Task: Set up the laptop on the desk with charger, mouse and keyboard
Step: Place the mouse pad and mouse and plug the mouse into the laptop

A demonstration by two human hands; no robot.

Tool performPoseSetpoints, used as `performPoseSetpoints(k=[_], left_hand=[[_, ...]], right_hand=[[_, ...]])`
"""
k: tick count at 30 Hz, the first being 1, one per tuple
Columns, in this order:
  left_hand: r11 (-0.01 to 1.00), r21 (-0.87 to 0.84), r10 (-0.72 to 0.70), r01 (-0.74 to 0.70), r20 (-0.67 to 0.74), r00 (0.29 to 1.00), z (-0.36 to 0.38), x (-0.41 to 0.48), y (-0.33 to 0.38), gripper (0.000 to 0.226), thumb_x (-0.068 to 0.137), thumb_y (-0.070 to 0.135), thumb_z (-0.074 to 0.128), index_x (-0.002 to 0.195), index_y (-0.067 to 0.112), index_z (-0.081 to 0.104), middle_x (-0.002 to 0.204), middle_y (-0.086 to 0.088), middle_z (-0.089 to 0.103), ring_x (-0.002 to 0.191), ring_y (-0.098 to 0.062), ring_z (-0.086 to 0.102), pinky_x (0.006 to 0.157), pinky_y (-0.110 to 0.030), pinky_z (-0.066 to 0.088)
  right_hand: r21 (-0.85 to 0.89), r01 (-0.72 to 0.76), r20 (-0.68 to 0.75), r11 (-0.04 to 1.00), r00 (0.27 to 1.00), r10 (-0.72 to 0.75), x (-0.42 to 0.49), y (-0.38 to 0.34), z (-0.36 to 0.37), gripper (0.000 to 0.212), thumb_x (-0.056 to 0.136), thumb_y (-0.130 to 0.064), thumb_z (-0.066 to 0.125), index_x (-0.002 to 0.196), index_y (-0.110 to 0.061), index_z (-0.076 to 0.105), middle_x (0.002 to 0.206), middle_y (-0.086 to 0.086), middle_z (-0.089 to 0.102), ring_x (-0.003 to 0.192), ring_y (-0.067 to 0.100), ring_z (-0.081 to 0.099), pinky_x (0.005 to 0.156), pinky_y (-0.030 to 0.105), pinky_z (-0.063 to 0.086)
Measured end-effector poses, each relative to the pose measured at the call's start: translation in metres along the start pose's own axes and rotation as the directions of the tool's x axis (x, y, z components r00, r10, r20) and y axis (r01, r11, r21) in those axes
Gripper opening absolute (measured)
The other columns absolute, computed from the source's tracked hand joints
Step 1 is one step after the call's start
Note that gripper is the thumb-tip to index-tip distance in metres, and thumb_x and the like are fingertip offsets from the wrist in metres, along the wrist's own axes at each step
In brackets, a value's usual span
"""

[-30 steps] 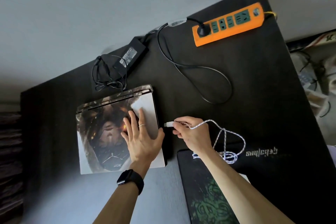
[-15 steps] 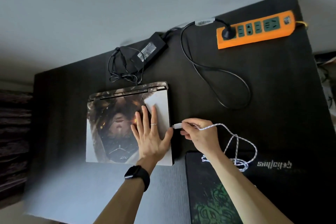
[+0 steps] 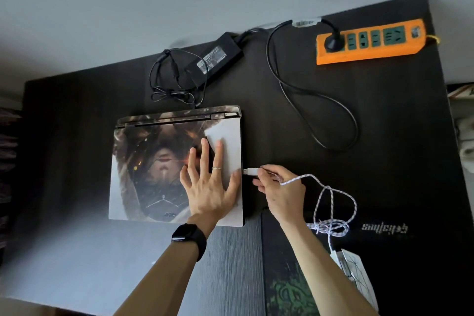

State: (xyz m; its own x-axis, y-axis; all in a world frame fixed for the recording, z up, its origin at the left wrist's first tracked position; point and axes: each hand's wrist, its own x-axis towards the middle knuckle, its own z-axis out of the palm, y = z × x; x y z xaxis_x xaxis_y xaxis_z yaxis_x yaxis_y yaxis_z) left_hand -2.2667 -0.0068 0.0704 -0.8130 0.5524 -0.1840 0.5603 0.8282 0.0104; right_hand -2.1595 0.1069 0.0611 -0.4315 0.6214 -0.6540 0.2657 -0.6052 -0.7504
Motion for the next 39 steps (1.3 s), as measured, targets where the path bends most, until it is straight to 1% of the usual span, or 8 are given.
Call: performPoseSetpoints(k=[3, 9, 15, 24, 28, 33, 36, 39], left_hand=[[1.000, 0.004, 0.005, -0.005, -0.004, 1.000, 0.002, 0.000, -0.001, 0.075, 0.092, 0.065, 0.029, 0.158, 0.032, 0.015, 0.166, -0.001, 0.011, 0.150, -0.034, 0.014, 0.110, -0.058, 0.024], [1.000, -0.006, 0.001, -0.001, 0.003, 1.000, 0.002, 0.002, 0.000, 0.075, 0.092, 0.066, 0.024, 0.158, 0.032, 0.014, 0.166, -0.001, 0.009, 0.151, -0.034, 0.011, 0.110, -0.059, 0.022], [1.000, 0.001, -0.001, 0.001, 0.005, 1.000, 0.005, -0.001, -0.001, 0.076, 0.092, 0.067, 0.027, 0.158, 0.033, 0.012, 0.167, 0.000, 0.007, 0.151, -0.033, 0.009, 0.111, -0.059, 0.021], [1.000, 0.017, 0.000, 0.000, 0.002, 1.000, 0.007, 0.000, -0.002, 0.076, 0.091, 0.066, 0.028, 0.158, 0.034, 0.011, 0.167, -0.001, 0.007, 0.150, -0.035, 0.011, 0.111, -0.059, 0.021], [1.000, 0.020, 0.001, -0.001, 0.010, 1.000, 0.008, -0.001, -0.003, 0.076, 0.091, 0.066, 0.027, 0.158, 0.034, 0.011, 0.167, -0.001, 0.007, 0.150, -0.035, 0.010, 0.110, -0.060, 0.021], [1.000, 0.025, 0.005, -0.005, 0.021, 1.000, 0.009, 0.005, -0.003, 0.076, 0.091, 0.067, 0.026, 0.158, 0.034, 0.009, 0.167, -0.001, 0.006, 0.150, -0.035, 0.009, 0.110, -0.060, 0.020], [1.000, 0.027, 0.006, -0.008, 0.044, 0.999, 0.009, -0.002, -0.001, 0.076, 0.092, 0.066, 0.025, 0.158, 0.033, 0.007, 0.167, -0.002, 0.006, 0.151, -0.036, 0.008, 0.112, -0.061, 0.020], [1.000, 0.023, 0.009, -0.011, 0.073, 0.997, 0.005, -0.004, 0.003, 0.074, 0.095, 0.065, 0.023, 0.158, 0.032, 0.003, 0.167, -0.004, 0.003, 0.151, -0.037, 0.005, 0.115, -0.062, 0.017]], right_hand=[[-0.074, 0.015, 0.096, 0.997, 0.995, -0.008, 0.006, -0.007, -0.009, 0.007, 0.092, -0.008, 0.069, 0.093, -0.011, 0.075, 0.076, 0.005, 0.076, 0.075, 0.017, 0.077, 0.070, 0.031, 0.062], [-0.132, 0.008, 0.169, 0.991, 0.986, 0.014, 0.014, -0.018, -0.013, 0.010, 0.092, -0.007, 0.068, 0.091, -0.012, 0.075, 0.079, 0.007, 0.076, 0.073, 0.018, 0.077, 0.070, 0.033, 0.063], [-0.039, 0.053, 0.017, 0.998, 0.999, -0.052, 0.003, -0.003, 0.006, 0.009, 0.093, -0.007, 0.067, 0.097, -0.002, 0.073, 0.080, 0.004, 0.075, 0.074, 0.018, 0.076, 0.067, 0.027, 0.061], [-0.001, 0.020, 0.017, 1.000, 1.000, -0.020, 0.002, 0.005, 0.009, 0.006, 0.093, -0.007, 0.069, 0.095, -0.006, 0.074, 0.078, 0.004, 0.076, 0.072, 0.017, 0.076, 0.071, 0.031, 0.062], [0.092, -0.026, -0.028, 0.995, 0.999, 0.029, -0.001, 0.005, 0.013, 0.008, 0.091, -0.007, 0.071, 0.098, -0.003, 0.071, 0.082, 0.009, 0.076, 0.074, 0.020, 0.077, 0.068, 0.031, 0.062], [0.328, -0.086, -0.094, 0.941, 0.988, 0.123, -0.006, 0.006, 0.021, 0.020, 0.088, -0.004, 0.074, 0.104, -0.004, 0.061, 0.087, 0.012, 0.075, 0.076, 0.026, 0.077, 0.067, 0.031, 0.061], [0.417, -0.135, -0.127, 0.899, 0.970, 0.205, -0.016, 0.011, 0.025, 0.020, 0.088, -0.003, 0.073, 0.105, -0.003, 0.062, 0.090, 0.017, 0.075, 0.080, 0.026, 0.077, 0.073, 0.034, 0.062], [0.452, -0.189, -0.130, 0.872, 0.953, 0.274, -0.018, 0.010, 0.024, 0.022, 0.087, -0.001, 0.074, 0.106, 0.003, 0.064, 0.087, 0.016, 0.075, 0.078, 0.024, 0.077, 0.071, 0.032, 0.062]])
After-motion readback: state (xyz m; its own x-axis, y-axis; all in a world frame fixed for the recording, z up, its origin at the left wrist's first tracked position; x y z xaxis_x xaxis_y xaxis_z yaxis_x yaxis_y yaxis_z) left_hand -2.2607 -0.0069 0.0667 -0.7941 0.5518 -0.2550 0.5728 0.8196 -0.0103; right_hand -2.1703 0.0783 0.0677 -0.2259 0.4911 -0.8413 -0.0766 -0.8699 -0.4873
